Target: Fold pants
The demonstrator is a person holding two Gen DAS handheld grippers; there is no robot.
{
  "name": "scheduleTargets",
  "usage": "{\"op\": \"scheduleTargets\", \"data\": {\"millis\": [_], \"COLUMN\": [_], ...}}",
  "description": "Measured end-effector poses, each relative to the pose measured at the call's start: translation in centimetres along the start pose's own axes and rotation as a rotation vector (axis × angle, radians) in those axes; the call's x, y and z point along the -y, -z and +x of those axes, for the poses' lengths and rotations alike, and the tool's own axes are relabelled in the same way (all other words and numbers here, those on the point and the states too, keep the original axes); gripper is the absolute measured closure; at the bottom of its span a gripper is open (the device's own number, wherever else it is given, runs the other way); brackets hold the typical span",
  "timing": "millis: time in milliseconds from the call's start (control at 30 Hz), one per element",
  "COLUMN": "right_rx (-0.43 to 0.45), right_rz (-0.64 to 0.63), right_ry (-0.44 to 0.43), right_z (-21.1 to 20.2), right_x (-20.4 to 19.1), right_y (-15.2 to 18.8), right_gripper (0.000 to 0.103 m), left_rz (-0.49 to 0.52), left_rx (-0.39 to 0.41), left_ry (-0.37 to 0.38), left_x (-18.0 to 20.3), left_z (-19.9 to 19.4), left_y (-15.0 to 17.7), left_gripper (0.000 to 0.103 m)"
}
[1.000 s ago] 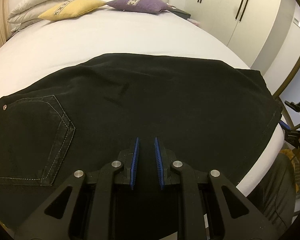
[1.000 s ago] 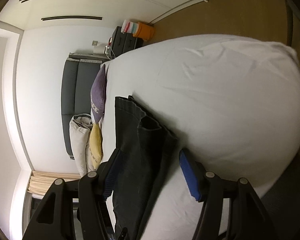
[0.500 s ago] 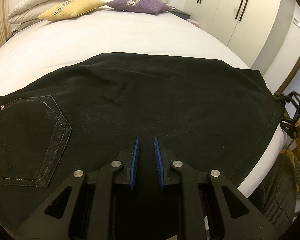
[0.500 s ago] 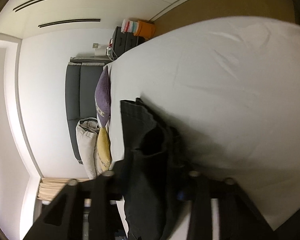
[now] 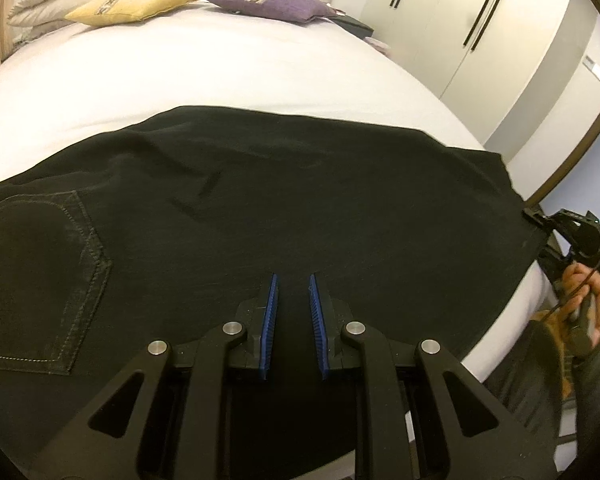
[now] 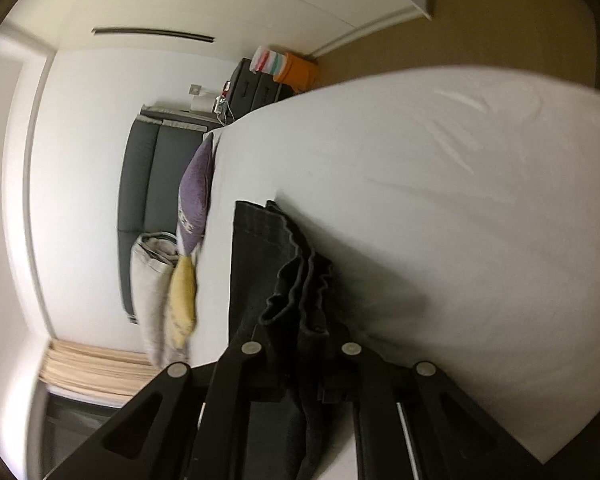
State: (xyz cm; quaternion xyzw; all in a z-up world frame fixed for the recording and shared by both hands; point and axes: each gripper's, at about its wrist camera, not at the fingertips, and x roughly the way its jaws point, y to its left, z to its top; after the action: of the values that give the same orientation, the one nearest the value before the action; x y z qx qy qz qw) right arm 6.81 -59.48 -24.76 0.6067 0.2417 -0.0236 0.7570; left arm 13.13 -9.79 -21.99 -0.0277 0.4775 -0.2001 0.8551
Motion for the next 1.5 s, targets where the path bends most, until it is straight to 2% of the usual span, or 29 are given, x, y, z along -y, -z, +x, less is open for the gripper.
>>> {"op": "scheduleTargets", "data": {"millis": [100,200,267,333,400,433,467,567,700,900,1100,1133,1167,1200,1267,1333,1500], "right_rx": [0.022,0.009,-0.022,-0.073,-0.120,-0.161,-0.204,-0.248,-0.221,-0.176,-0.157,-0.154,-0.155,-0.155,-0.158,-0.172,-0.193], "right_rz": [-0.132,-0.368,-0.601,-0.920,-1.255,-1.338,-1.341,-1.304,-1.315,-1.397,-1.491,-1.501,-1.508,-1.517,-1.535,-1.536,-1.548], "right_ry": [0.063,0.095,0.105,0.138,0.205,0.216,0.206,0.209,0.211,0.204,0.193,0.186,0.181,0.176,0.164,0.146,0.074], "right_z": [-0.2,0.2,1.0,2.3,3.9,4.8,5.5,6.3,5.3,4.3,4.1,3.9,3.9,3.8,3.7,3.8,3.8], "right_x": [-2.8,-7.8,-12.2,-16.5,-18.4,-18.3,-17.8,-16.6,-16.4,-16.3,-16.9,-16.9,-17.1,-17.1,-17.4,-17.6,-19.4], "right_y": [0.9,3.9,7.8,13.9,21.0,23.7,25.1,26.4,25.6,27.1,29.6,29.9,30.2,30.5,31.3,31.7,33.9], "right_gripper": [0.094,0.094,0.094,0.094,0.094,0.094,0.094,0.094,0.095,0.094,0.094,0.094,0.094,0.094,0.094,0.094,0.094], "left_rz": [-0.017,-0.056,-0.087,-0.126,-0.167,-0.193,-0.225,-0.295,-0.400,-0.395,-0.379,-0.366,-0.354,-0.354,-0.374,-0.371,-0.335], "left_rx": [0.012,0.016,0.014,0.013,0.018,0.018,0.018,-0.015,-0.085,-0.148,-0.215,-0.216,-0.222,-0.228,-0.221,-0.202,-0.138], "left_ry": [0.025,0.047,0.060,0.082,0.112,0.127,0.149,0.239,0.348,0.458,0.500,0.507,0.510,0.515,0.543,0.550,0.531], "left_x": [0.4,0.2,0.0,-0.4,-0.8,-1.1,-1.4,-1.6,-1.6,1.1,2.1,2.2,2.4,2.3,1.6,0.6,-2.1], "left_z": [-0.5,-0.8,-0.9,-1.1,-1.2,-1.2,-1.1,-0.3,2.0,4.2,6.0,5.9,6.0,6.0,5.8,5.0,1.8], "left_y": [-0.5,-1.3,-1.8,-2.3,-2.7,-2.8,-2.8,-3.0,-3.7,-6.4,-8.2,-8.2,-8.4,-8.5,-8.6,-8.7,-9.1], "left_gripper": [0.087,0.087,0.087,0.085,0.064,0.037,0.026,0.025,0.025,0.025,0.028,0.041,0.049,0.067,0.084,0.095,0.097]}}
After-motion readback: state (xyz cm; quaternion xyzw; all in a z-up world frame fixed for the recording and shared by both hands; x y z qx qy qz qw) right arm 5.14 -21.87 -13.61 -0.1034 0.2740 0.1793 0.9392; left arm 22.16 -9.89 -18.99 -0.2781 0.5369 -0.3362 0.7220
